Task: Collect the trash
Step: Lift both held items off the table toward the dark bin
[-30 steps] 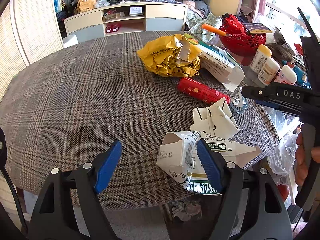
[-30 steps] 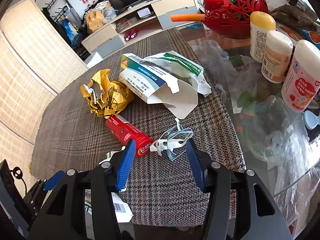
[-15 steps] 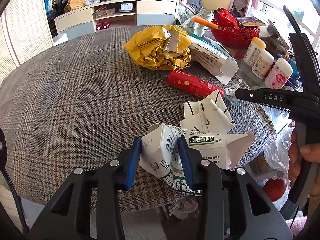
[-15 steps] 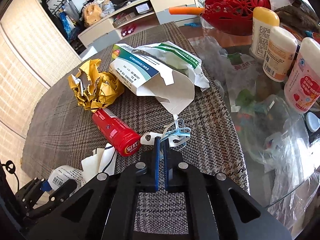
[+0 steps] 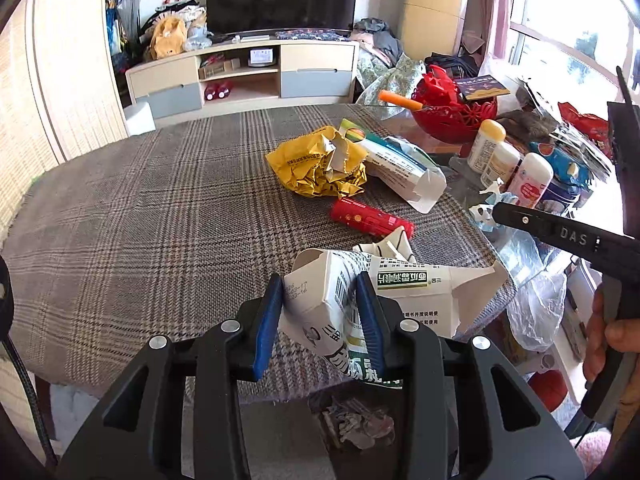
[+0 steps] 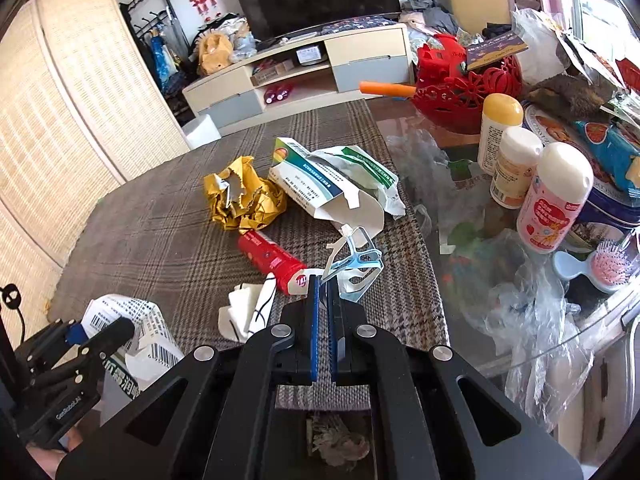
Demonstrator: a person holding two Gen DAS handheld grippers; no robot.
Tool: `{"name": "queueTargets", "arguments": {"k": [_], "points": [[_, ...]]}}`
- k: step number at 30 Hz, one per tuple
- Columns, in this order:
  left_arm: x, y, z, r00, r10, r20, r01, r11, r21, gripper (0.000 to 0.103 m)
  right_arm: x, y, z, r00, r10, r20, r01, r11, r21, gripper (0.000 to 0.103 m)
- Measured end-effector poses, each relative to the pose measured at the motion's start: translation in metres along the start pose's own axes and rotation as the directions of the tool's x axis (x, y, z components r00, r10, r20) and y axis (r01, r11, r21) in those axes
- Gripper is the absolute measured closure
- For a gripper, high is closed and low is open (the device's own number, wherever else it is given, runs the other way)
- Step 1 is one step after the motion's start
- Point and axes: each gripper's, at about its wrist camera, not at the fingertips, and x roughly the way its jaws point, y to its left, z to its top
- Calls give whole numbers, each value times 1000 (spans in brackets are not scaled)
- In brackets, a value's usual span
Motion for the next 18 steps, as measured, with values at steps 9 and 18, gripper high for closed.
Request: {"name": "queueTargets", "arguments": {"k": [9,18], "points": [[-40,-11,-40,1000,-6,6,6,1000,-22,67,-57,2,-46,999,45,17,-46,999,9,98],[-31,-27,-121,993,-49,-104,43,998,-55,67,-51,-4,-111,993,88,-78,-86,996,31,97]]}}
